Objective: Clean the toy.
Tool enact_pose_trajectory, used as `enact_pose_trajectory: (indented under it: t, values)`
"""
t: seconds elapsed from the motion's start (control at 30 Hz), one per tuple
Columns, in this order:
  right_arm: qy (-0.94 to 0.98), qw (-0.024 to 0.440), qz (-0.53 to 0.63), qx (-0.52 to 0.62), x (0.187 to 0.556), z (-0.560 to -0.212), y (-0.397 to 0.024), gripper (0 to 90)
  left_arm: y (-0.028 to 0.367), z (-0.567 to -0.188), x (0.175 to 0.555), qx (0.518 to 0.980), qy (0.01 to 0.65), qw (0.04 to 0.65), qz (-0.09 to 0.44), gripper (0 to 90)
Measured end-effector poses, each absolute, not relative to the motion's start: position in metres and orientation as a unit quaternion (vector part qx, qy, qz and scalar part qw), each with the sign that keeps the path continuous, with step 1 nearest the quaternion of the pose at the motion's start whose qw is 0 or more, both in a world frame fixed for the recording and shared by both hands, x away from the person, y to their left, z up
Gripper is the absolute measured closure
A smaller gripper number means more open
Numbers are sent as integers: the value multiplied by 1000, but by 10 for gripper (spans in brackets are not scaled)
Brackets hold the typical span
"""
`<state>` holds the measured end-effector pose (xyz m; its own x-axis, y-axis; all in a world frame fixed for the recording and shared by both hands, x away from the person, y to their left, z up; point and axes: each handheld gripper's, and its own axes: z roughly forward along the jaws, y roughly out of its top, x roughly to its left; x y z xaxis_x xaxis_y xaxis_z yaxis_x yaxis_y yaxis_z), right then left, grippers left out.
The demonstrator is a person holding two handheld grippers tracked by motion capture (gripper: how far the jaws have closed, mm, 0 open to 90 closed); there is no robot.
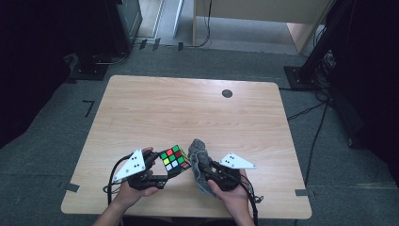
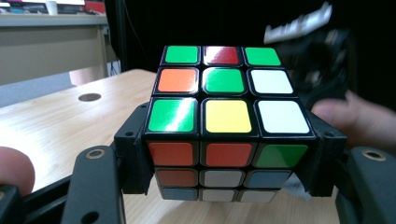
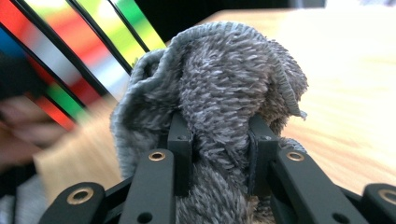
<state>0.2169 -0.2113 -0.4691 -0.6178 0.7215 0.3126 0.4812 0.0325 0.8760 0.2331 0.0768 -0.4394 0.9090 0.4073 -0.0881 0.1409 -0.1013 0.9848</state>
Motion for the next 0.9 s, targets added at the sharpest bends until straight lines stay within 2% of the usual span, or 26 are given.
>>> enact_pose_trajectory:
  t: [0.2,0.27,0.4,0.7,0.9]
  values:
    - [708,67,589,385,210,-471,-190,703,72,-443,234,731,190,649,94,340]
    - [717,71,583,377,206,-472,-180,706,72,-444,234,731,191,649,92,340]
    - [723,32,584,367,204,-479,-168,705,74,-444,235,731,195,647,95,340]
    - [680,58,613,398,208,-467,-193,708,83,-441,238,725,206,650,102,340]
    - [720,59,597,349,198,-473,-167,705,80,-440,236,724,202,651,100,340]
